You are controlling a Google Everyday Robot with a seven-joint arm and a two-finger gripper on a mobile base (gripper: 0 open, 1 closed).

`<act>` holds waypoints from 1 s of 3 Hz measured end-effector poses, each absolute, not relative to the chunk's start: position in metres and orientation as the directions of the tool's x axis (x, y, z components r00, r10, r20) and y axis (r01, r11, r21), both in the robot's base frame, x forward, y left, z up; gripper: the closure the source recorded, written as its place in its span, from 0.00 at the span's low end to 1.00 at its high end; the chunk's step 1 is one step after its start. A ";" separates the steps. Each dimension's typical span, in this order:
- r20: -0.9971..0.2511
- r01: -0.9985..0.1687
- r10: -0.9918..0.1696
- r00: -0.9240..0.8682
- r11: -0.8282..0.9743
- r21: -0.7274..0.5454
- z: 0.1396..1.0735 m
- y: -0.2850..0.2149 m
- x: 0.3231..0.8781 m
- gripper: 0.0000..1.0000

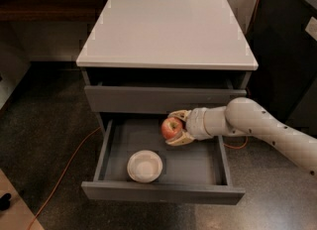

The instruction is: Pick apple from middle drawer and place on counter

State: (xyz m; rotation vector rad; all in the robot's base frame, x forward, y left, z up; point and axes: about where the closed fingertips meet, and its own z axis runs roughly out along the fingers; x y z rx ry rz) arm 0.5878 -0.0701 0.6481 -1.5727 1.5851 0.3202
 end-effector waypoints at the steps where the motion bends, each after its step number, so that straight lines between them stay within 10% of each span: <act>1: -0.693 -0.902 -0.694 0.196 0.150 -0.405 0.672 -0.069 0.586 1.00; 3: -0.682 -0.885 -0.682 0.264 0.111 -0.453 0.719 -0.065 0.582 1.00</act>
Offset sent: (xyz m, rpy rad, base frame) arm -0.0030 0.0023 0.0813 -0.0254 -0.0942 0.0652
